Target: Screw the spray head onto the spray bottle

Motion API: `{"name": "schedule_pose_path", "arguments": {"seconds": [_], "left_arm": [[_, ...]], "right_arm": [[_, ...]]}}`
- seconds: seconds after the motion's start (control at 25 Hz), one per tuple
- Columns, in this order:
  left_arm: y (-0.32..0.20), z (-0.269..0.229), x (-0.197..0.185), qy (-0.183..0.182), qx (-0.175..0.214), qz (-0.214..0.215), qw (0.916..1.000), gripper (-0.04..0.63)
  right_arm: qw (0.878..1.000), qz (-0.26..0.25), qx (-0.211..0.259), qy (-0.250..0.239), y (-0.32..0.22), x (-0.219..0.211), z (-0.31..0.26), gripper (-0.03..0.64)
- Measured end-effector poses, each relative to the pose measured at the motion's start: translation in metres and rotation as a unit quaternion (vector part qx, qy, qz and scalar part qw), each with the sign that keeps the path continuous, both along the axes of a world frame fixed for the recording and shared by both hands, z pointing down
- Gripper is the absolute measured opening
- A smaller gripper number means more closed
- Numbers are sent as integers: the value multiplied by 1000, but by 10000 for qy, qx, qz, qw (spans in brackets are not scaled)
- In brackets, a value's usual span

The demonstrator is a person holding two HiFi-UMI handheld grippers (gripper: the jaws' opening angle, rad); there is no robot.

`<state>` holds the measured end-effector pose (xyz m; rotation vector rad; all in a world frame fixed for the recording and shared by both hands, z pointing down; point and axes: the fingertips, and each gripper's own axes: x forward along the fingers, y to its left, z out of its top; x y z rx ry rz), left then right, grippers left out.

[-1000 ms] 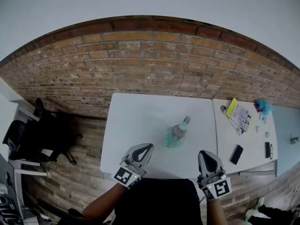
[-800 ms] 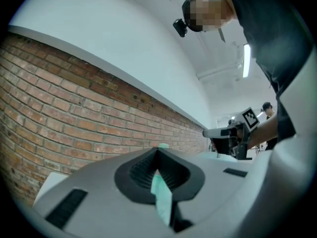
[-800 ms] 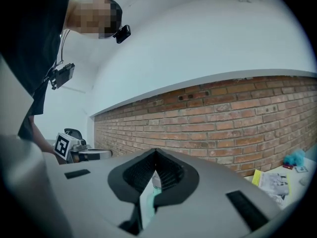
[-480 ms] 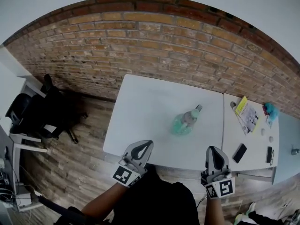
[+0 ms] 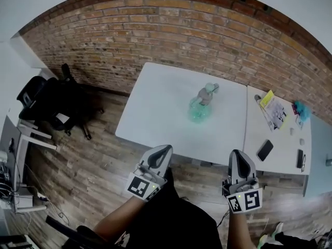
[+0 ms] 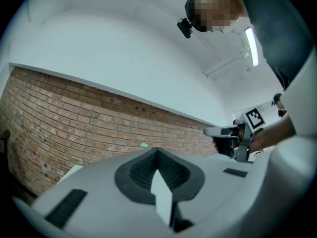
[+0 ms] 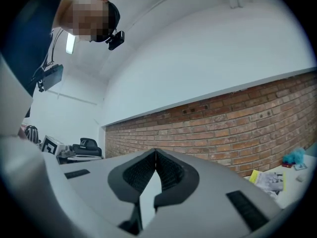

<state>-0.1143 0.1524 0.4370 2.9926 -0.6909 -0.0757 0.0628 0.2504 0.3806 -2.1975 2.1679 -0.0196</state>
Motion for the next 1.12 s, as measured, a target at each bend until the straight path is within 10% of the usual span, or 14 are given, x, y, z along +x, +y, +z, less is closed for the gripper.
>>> {"name": "schedule_pose_path", "arguments": {"seconds": [0.4, 1.12], "left_arm": [[102, -10, -30, -107, 156, -104, 9998, 2], [141, -44, -27, 58, 332, -115, 9994, 2]], "right_arm": [[9996, 147, -14, 249, 110, -35, -14, 8], [9981, 191, 36, 590, 143, -67, -27, 8]]}}
